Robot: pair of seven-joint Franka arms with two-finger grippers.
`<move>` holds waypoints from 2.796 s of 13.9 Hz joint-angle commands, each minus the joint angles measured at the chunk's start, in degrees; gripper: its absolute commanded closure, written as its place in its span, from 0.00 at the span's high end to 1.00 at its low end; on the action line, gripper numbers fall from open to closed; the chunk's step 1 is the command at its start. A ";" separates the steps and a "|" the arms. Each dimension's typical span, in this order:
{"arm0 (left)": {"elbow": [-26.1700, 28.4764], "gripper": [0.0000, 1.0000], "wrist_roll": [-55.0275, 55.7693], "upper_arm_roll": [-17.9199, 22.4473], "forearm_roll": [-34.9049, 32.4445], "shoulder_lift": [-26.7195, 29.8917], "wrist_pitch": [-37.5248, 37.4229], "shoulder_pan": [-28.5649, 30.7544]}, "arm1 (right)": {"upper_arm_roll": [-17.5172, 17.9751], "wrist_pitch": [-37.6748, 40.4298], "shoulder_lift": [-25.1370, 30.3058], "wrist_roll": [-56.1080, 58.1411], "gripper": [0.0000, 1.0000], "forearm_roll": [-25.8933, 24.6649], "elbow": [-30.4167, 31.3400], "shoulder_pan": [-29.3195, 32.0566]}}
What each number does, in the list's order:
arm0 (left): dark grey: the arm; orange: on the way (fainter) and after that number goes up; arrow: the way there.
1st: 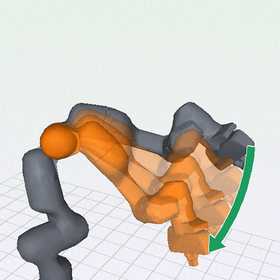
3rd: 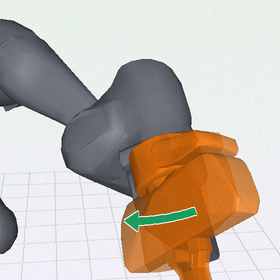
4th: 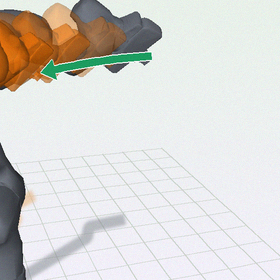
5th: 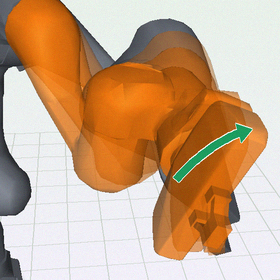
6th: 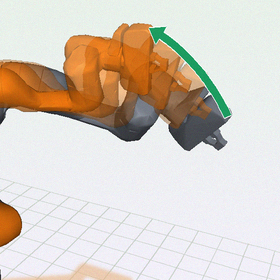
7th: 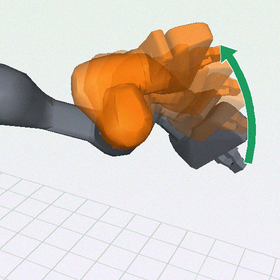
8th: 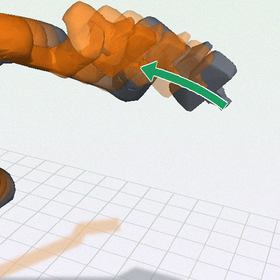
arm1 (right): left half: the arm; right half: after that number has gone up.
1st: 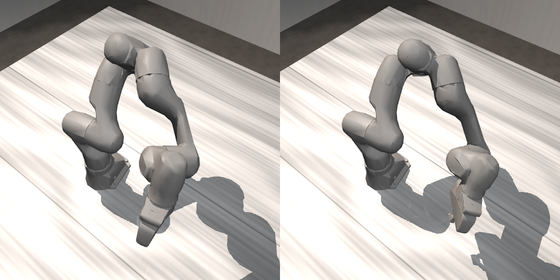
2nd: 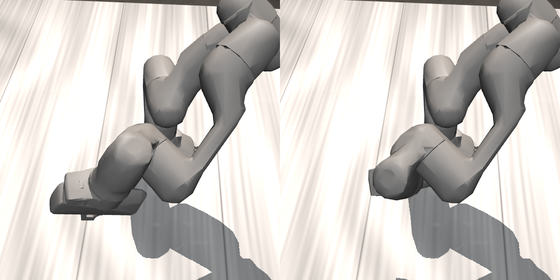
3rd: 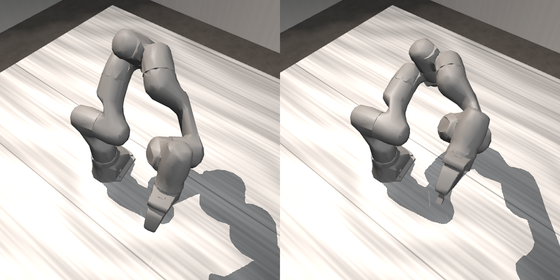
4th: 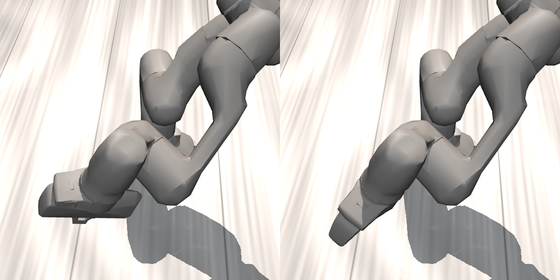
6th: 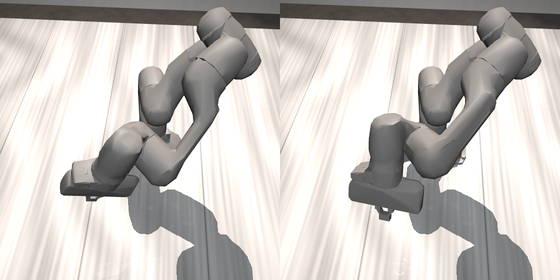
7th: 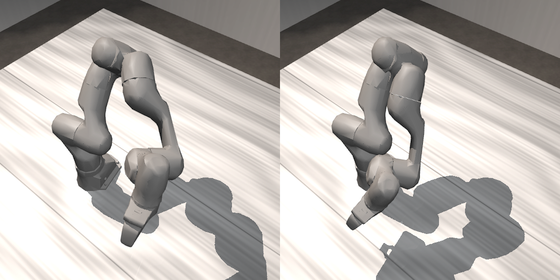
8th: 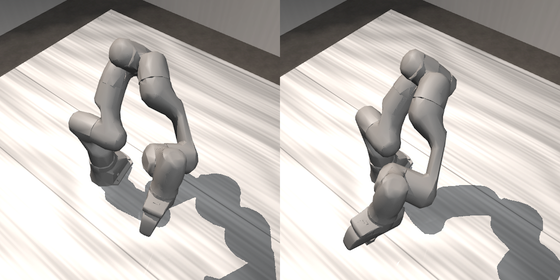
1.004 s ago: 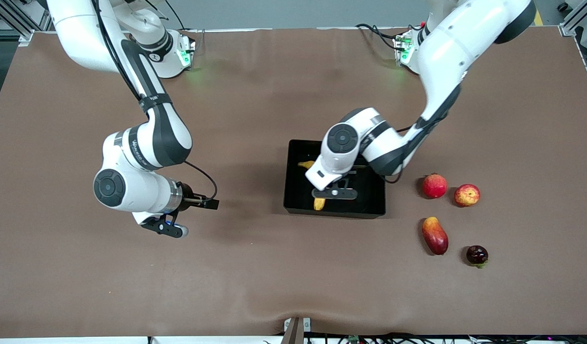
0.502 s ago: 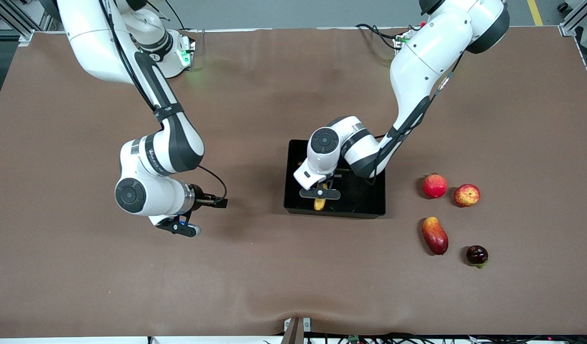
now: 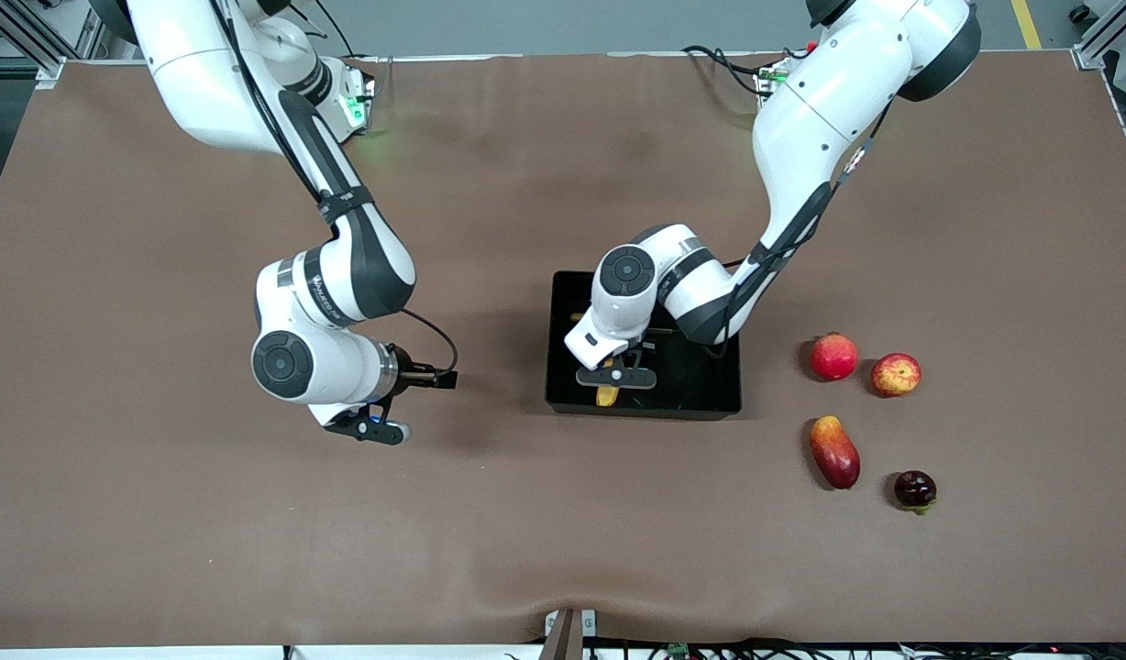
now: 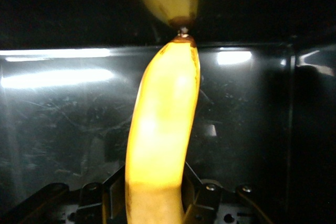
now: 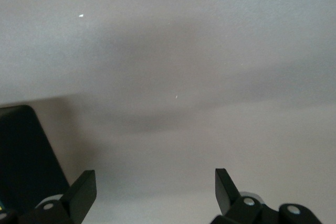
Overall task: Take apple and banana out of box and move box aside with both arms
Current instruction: 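Carry the banana out of the tray and lower it beside the apples, then release the banana with the left gripper while the right gripper grips the tray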
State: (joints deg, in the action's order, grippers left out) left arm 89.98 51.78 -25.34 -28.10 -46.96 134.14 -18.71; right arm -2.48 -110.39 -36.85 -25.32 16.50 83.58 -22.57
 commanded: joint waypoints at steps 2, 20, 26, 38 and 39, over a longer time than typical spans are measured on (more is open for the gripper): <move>0.64 0.00 0.17 0.03 -0.81 8.62 -2.48 3.05 | 0.11 0.36 -0.24 1.15 1.00 0.20 -0.61 0.42; 8.19 0.00 -60.87 -6.74 4.64 16.56 -11.20 51.99 | 0.20 -10.26 -0.94 19.23 1.00 0.64 -1.23 -0.46; 8.28 0.00 -74.18 -6.30 3.59 7.24 0.05 58.69 | 0.20 -22.31 -3.22 19.88 1.00 -0.15 -1.23 -9.24; 8.37 1.00 -72.96 -6.20 -1.16 7.03 1.48 61.33 | -0.33 -25.48 -15.25 6.78 1.00 -7.80 -11.32 -18.12; 8.46 1.00 -72.00 -7.26 -0.99 9.49 0.70 61.42 | -0.42 -25.48 -16.05 6.78 1.00 -7.89 -12.03 -18.47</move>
State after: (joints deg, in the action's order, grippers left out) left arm 97.11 -22.08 -30.95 -28.88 -42.85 135.84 41.67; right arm -2.13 -136.35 -49.42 -17.19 9.69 76.18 -40.21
